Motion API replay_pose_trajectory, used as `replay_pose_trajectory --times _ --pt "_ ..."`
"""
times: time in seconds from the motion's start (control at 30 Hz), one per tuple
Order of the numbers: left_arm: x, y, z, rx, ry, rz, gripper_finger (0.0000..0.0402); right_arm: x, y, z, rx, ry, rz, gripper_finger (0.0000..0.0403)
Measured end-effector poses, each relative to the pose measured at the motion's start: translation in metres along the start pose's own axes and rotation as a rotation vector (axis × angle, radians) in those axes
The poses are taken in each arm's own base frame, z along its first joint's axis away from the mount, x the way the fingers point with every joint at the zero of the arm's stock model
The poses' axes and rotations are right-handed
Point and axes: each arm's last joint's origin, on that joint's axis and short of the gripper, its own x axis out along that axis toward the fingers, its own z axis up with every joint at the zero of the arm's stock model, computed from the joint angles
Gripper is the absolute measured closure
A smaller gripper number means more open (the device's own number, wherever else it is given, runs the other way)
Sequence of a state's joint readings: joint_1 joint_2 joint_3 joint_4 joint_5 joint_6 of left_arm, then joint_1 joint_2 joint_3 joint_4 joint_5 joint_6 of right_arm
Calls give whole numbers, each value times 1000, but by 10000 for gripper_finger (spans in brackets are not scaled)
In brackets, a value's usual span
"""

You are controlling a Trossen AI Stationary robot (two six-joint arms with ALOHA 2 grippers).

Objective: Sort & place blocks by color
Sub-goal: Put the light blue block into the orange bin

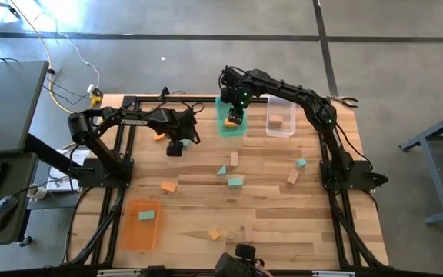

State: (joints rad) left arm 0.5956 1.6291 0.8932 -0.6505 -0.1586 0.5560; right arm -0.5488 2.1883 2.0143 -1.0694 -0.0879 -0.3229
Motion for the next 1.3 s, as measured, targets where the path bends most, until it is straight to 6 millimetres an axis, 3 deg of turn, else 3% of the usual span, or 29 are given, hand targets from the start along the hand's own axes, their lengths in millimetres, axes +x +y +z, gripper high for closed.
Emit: replay_pose_trajectory --times 0.3,0.63,0.77,0.97,1.3 --pt "1 -1 0 46 -7 -23 190 -21 -1 9 -5 -44 -14 211" --pt "22 -3 2 68 58 -60 194 -30 -1 11 -5 -48 -15 211" --pt "21 -3 2 64 55 -65 225 -30 0 9 -10 -22 -12 211" --pt "15 -4 2 23 31 -67 312 -31 0 7 -3 -3 -8 211" --pt "-5 -5 2 -90 -69 -96 312 -48 16 3 12 23 9 211"
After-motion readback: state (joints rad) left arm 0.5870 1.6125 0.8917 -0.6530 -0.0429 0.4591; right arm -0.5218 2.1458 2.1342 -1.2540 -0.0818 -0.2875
